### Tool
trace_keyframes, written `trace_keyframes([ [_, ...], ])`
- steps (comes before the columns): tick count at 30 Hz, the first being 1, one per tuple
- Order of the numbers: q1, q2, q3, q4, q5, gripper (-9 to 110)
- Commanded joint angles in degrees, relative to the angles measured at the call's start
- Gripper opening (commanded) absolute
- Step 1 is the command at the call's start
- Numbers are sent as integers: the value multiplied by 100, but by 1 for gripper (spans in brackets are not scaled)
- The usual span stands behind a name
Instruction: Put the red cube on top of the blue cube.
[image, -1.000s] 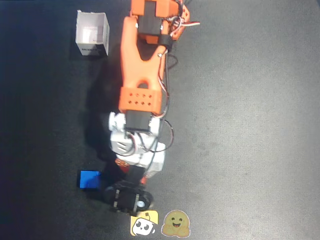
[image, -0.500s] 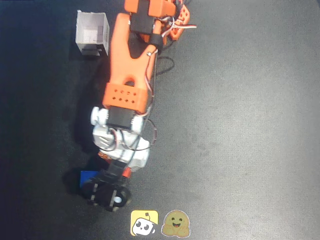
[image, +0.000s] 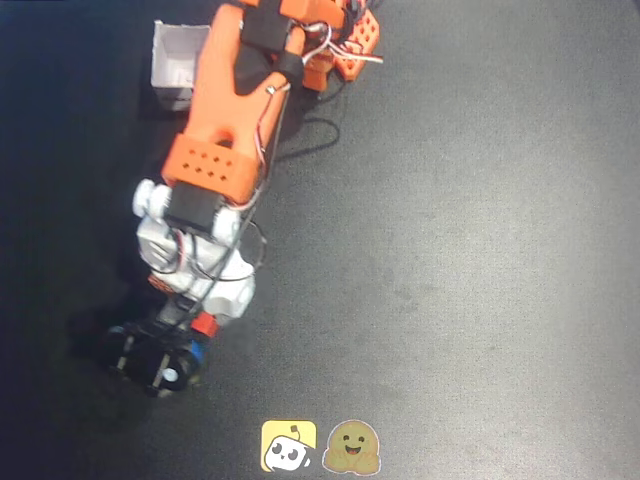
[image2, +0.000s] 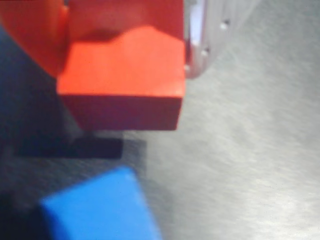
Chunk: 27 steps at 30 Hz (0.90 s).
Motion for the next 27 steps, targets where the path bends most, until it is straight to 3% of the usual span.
trace_keyframes([
  [1,149,439,-519,53,35,6],
  [27,325,-729,-2039,264,-79,6],
])
